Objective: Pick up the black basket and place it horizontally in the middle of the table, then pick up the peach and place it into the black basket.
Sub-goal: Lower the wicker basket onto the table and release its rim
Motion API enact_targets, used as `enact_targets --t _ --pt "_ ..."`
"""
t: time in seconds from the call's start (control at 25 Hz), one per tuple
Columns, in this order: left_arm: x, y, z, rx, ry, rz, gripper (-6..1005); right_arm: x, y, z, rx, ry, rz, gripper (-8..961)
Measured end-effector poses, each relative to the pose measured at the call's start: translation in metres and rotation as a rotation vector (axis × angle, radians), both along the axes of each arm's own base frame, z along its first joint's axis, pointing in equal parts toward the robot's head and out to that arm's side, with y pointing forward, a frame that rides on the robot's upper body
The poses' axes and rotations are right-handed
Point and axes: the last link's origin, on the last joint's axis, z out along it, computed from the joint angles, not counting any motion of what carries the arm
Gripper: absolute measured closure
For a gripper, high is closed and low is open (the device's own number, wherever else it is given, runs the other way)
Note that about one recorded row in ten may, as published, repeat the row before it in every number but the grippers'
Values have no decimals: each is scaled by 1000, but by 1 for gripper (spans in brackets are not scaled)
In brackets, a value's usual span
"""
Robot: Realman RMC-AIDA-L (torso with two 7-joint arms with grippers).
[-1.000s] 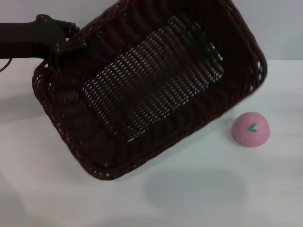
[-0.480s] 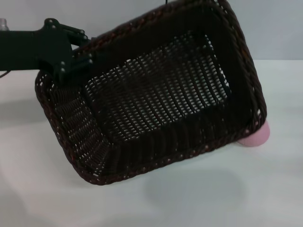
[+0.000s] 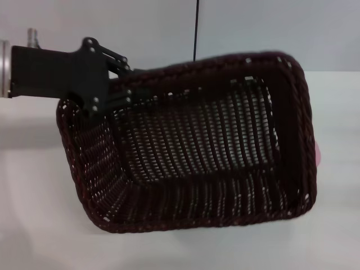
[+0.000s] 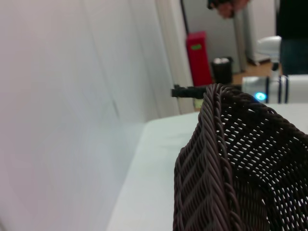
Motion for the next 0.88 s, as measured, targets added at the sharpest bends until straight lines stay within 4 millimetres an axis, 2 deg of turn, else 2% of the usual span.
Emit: enact_targets --t 0.48,0.88 --pt "9 9 -12 -23 168 -68 760 -14 -19 -3 9 -17 123 440" --pt "8 13 -24 -39 255 -73 754 -14 -20 -6 5 16 126 440"
